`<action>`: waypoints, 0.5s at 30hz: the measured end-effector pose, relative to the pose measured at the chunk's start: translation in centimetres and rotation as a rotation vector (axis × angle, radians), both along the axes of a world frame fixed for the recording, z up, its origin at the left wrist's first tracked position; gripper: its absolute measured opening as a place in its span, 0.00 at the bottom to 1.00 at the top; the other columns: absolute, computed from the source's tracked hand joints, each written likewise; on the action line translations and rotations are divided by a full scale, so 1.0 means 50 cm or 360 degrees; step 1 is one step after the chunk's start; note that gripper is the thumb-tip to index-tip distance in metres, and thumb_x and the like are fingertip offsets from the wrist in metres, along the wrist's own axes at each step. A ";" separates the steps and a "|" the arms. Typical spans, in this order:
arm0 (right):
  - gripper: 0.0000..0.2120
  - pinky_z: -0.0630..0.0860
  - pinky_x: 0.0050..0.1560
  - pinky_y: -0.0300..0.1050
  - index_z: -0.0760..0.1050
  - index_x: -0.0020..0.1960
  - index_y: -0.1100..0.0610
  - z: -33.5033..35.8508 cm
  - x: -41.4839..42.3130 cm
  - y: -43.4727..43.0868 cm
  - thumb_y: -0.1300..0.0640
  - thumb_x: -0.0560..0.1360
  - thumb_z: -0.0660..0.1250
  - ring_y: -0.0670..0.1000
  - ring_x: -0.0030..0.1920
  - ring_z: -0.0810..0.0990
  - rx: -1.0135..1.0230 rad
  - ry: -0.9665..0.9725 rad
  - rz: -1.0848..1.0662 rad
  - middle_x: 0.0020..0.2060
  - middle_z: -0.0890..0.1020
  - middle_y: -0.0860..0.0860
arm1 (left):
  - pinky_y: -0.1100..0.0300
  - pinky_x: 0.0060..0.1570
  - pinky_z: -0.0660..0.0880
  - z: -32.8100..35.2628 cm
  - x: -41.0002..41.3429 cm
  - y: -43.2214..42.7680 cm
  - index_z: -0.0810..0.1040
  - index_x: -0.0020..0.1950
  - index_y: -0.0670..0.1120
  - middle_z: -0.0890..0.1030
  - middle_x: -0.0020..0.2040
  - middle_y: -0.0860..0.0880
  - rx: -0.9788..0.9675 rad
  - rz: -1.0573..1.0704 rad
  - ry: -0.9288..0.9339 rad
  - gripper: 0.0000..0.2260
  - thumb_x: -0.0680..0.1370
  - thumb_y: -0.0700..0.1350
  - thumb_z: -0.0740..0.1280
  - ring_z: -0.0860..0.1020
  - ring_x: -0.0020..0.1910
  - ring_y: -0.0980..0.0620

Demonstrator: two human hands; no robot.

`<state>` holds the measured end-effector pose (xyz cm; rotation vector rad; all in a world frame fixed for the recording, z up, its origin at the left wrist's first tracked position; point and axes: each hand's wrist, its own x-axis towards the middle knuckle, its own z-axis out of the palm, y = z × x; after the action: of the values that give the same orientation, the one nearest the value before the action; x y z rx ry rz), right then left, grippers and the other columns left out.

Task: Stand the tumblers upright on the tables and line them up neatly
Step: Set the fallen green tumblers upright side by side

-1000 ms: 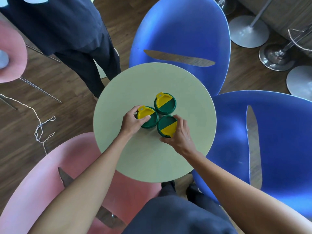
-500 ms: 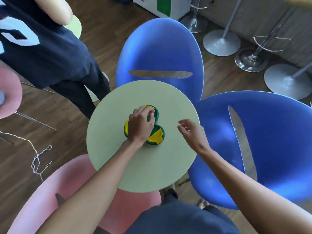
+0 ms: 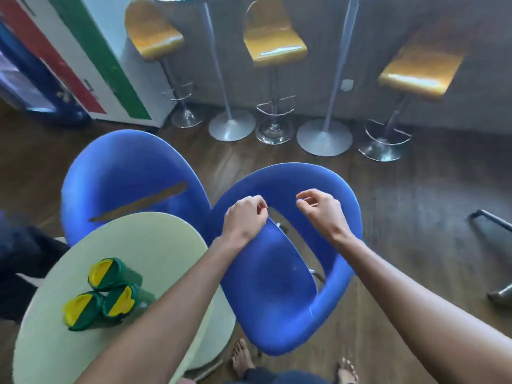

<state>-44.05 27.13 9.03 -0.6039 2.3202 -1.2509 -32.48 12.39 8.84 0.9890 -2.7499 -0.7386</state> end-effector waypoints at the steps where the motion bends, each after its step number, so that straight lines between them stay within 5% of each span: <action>1: 0.09 0.75 0.43 0.42 0.81 0.53 0.51 0.007 -0.041 0.042 0.54 0.75 0.65 0.50 0.45 0.82 -0.0009 0.0010 -0.0044 0.42 0.83 0.47 | 0.57 0.42 0.69 0.008 -0.049 0.040 0.80 0.49 0.50 0.82 0.46 0.52 -0.0007 -0.0042 0.0009 0.08 0.76 0.46 0.62 0.79 0.47 0.48; 15: 0.09 0.73 0.44 0.40 0.81 0.53 0.53 0.159 -0.550 0.417 0.55 0.75 0.67 0.49 0.44 0.81 -0.0106 0.0125 -0.0422 0.43 0.83 0.49 | 0.56 0.49 0.74 0.154 -0.662 0.419 0.82 0.50 0.51 0.85 0.48 0.52 -0.0065 -0.0485 0.0101 0.08 0.75 0.49 0.66 0.81 0.50 0.48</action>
<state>-71.57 47.99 16.96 -0.3804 2.4950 -1.4503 -65.57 33.36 16.54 0.5329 -2.8795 -0.7348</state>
